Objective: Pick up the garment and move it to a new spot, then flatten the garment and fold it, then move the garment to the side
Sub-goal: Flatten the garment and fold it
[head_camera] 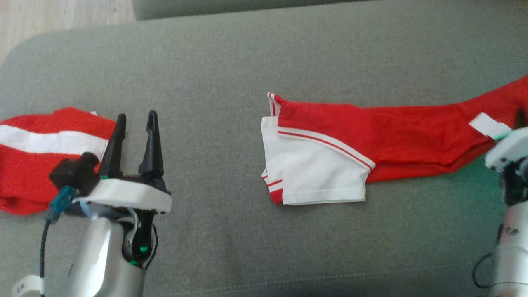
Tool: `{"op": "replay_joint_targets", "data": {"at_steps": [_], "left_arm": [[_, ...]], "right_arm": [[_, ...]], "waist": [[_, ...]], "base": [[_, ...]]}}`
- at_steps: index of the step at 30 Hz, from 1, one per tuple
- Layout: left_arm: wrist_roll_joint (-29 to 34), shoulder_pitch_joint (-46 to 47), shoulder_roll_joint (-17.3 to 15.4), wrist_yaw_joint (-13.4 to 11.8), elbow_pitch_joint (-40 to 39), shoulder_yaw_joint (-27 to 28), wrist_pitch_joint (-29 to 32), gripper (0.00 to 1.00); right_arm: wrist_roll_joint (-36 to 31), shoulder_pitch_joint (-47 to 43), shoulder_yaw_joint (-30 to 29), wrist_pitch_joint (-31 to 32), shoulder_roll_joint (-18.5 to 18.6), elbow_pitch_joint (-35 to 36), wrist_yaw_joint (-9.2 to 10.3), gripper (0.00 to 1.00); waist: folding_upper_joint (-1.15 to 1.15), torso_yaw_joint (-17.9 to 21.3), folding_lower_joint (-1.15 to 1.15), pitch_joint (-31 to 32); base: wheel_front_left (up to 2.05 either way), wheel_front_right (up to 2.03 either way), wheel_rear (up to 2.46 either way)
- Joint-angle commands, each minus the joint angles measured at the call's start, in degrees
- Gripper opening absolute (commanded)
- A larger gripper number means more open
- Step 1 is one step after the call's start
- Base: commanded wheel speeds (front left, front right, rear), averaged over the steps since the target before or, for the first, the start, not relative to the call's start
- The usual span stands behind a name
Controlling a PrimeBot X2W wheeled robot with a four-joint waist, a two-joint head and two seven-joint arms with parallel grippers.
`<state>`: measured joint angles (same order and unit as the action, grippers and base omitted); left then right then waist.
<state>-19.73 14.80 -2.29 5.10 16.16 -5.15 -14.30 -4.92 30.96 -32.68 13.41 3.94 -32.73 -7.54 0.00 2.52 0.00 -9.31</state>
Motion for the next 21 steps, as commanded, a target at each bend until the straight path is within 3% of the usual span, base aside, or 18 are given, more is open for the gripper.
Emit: {"op": "replay_joint_targets", "data": {"at_steps": [1, 5, 12, 21], "left_arm": [[-0.1, 0.8, -0.6, 0.0, -1.9, 1.6, -0.7, 1.00], [-0.6, -0.6, -0.6, -0.4, -1.9, 1.4, -0.7, 1.00], [-1.2, -2.9, -0.6, -1.0, -2.1, 1.0, -0.7, 1.00], [-2.2, -4.1, -0.6, -1.6, -2.2, -0.5, -0.7, 1.00]], "right_arm": [[2.0, 1.8, 3.5, 0.3, -0.3, 3.2, 0.05, 0.00], [8.3, 0.9, 10.4, 2.5, -1.0, 6.6, 0.05, 0.00], [26.7, -3.8, 27.7, 4.1, -1.0, 10.8, 0.05, 0.00], [41.0, -7.3, 45.1, -3.6, -1.1, 8.6, 0.05, 0.00]], "waist": [[0.00, 0.2, 0.00, 1.6], [0.00, 0.3, 0.00, 3.8], [0.00, -0.4, 0.00, 6.6], [0.00, -3.8, 0.00, 7.1]], "base": [[0.00, 0.00, 0.00], [0.00, 0.00, 0.00], [0.00, 0.00, 0.00], [0.00, 0.00, 0.00]]}}
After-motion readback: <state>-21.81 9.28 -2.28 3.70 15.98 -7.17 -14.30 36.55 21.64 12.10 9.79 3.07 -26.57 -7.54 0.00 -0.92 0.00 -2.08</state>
